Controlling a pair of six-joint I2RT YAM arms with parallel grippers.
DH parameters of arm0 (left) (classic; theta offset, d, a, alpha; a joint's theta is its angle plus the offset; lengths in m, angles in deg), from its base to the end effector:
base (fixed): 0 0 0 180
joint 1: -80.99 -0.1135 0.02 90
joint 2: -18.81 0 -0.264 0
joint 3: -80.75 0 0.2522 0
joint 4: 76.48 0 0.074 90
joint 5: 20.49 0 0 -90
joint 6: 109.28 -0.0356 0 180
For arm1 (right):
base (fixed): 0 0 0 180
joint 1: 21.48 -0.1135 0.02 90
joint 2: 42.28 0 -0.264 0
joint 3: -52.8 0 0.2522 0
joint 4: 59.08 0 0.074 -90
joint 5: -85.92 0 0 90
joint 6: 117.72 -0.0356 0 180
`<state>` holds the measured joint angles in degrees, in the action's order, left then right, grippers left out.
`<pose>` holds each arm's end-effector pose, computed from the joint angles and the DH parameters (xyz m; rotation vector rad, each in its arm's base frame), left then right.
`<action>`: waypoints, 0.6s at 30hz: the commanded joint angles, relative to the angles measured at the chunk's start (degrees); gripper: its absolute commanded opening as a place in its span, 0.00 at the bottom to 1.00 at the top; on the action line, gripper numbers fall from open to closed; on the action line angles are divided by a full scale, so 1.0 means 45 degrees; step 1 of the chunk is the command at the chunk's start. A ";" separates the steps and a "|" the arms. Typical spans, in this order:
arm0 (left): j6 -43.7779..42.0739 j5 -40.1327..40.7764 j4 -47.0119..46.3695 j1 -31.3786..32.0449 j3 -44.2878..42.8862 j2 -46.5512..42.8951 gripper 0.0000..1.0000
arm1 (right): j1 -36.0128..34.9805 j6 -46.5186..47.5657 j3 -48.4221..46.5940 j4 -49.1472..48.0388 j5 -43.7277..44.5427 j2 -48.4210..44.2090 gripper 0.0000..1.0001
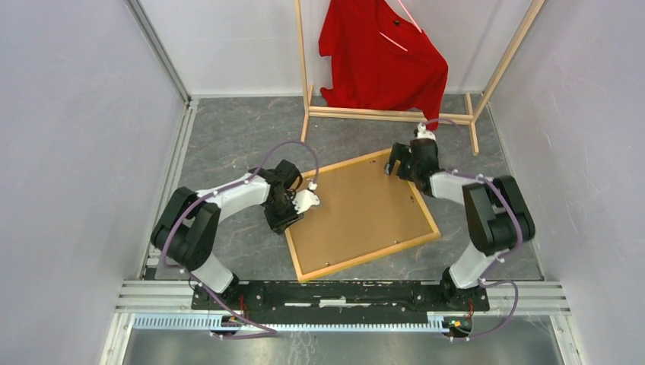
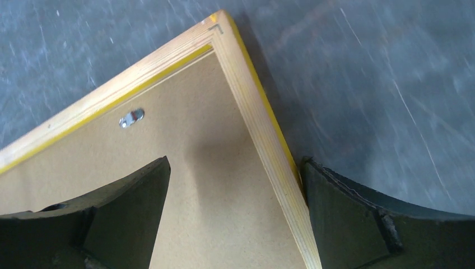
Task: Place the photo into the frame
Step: Adjust the photo frame at the center of the board.
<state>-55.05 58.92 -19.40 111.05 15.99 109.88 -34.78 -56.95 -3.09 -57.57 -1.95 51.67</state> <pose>0.2248 -0.1377 0.1574 1.6467 2.5144 -0.2696 0.3129 0.0726 0.1516 0.3364 2.2603 0.3507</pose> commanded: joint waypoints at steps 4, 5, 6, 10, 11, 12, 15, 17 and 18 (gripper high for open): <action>0.0324 -0.1691 -0.0414 0.1735 -0.1156 0.1398 0.48 | -0.2166 0.0599 -0.4648 0.1563 -0.2465 0.2819 0.94; 0.0152 -0.1685 -0.0167 0.1737 -0.1167 0.1391 0.54 | -0.2203 0.0847 -0.5041 0.1839 -0.2319 0.3071 0.98; -0.0021 -0.1565 0.0100 0.1737 -0.1139 0.1360 0.59 | -0.2219 0.1131 -0.5376 0.2054 -0.2065 0.3193 0.98; -0.0770 -0.0507 0.1069 0.1725 -0.1011 0.0909 0.66 | -0.2195 0.2078 -0.5856 0.2670 -0.0599 0.2819 0.98; -0.0912 -0.0402 0.1229 0.1718 -0.0961 0.0663 0.67 | -0.2147 0.2274 -0.5891 0.3070 -0.0407 0.2561 0.98; -0.1025 -0.0342 0.1398 0.1718 -0.0994 0.0422 0.67 | -0.2105 0.2344 -0.5830 0.3261 0.0017 0.2214 0.98; -0.1431 -0.0311 0.2695 0.1634 -0.1584 0.0093 0.71 | -0.1988 0.2278 -0.5121 0.3502 0.0874 0.0943 0.98; -0.1766 -0.0406 0.3640 0.1495 -0.2258 0.0193 0.70 | -0.1899 0.2180 -0.4482 0.3493 0.1235 0.0171 0.98; -0.1911 -0.0384 0.3970 0.1409 -0.2528 0.0251 0.70 | -0.1840 0.2185 -0.4276 0.3512 0.1258 -0.0035 0.98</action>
<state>-57.52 59.75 -4.52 117.87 10.81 112.74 -42.56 -46.72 -24.88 -42.78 1.79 59.67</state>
